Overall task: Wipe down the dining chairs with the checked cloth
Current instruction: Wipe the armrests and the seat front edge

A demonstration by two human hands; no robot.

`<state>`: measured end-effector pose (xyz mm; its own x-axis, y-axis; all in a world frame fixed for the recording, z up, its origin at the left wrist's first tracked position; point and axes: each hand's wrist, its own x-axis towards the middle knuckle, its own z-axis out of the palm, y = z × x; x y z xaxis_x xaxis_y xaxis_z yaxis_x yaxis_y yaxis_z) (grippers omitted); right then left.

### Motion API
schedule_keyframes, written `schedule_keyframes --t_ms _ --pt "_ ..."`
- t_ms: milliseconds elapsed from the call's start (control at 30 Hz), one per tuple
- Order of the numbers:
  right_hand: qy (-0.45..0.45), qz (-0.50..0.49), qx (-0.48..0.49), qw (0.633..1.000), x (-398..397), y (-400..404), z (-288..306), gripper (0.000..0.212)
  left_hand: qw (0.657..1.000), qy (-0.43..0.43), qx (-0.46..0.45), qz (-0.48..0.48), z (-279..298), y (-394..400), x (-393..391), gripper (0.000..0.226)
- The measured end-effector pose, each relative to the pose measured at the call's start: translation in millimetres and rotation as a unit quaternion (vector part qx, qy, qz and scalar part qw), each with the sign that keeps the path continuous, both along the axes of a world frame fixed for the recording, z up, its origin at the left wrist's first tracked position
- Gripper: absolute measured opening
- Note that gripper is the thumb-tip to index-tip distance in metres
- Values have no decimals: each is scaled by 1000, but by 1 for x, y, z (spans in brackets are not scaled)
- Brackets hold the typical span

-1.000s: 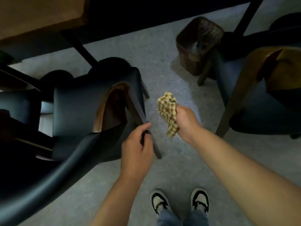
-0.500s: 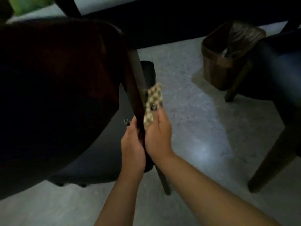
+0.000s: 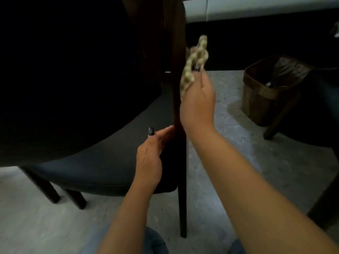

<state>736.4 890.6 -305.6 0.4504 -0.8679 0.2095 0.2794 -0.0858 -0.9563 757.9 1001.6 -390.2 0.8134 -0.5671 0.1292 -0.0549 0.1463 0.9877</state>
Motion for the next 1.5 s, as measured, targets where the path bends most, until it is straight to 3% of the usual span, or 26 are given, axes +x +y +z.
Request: schedule_keyframes --t_ms 133,200,267,500,600,700,767,833,867,933,1033,1133,1233,1367,1433,1500 --pt "-11 106 131 986 10 -21 -33 30 1000 -10 26 11 -2 0 7 30" --pt "3 206 231 951 1 -17 -62 39 999 37 5 15 -1 -2 12 28" --pt "45 273 251 928 -5 -20 -74 51 997 74 -10 21 1 -2 15 27" --pt "-12 335 159 929 22 -60 4 63 997 67 12 33 0 -2 10 27" --pt "-6 307 171 936 19 -46 -12 58 996 85 -7 37 -1 -3 14 27" --pt "-36 240 245 939 -1 -21 -62 47 993 106 -32 36 -5 -3 16 28" --pt "-28 139 179 974 -20 -1 -79 32 990 127 -52 34 -7 -4 18 29" --pt "10 23 -34 999 -29 12 -72 26 985 153 -76 37 -7 -4 20 29" --pt "14 -5 -156 988 -30 13 -63 29 982 163 -86 39 -7 -3 20 29" --pt "14 -28 -401 915 -24 10 -48 40 978 177 -99 42 -4 -3 21 28" --pt "40 -51 -659 749 -19 -17 -39 35 971 204 -112 51 -3 0 18 29" --pt "71 -11 -826 559 -37 -53 -51 31 966 217 -133 52 -4 -2 20 31" --pt "112 152 -897 401 -64 -50 -89 28 966 216 -136 53 -6 -3 23 32" --pt "128 179 -926 307 -64 -44 -90 29 962 224 -146 56 -11 -3 24 32" --pt "110 102 -934 325 -43 -51 -46 27 964 215 -149 55 -11 -3 23 32" --pt "112 0 -916 385 -22 -56 -6 22 964 216 -145 54 -9 -4 22 32"
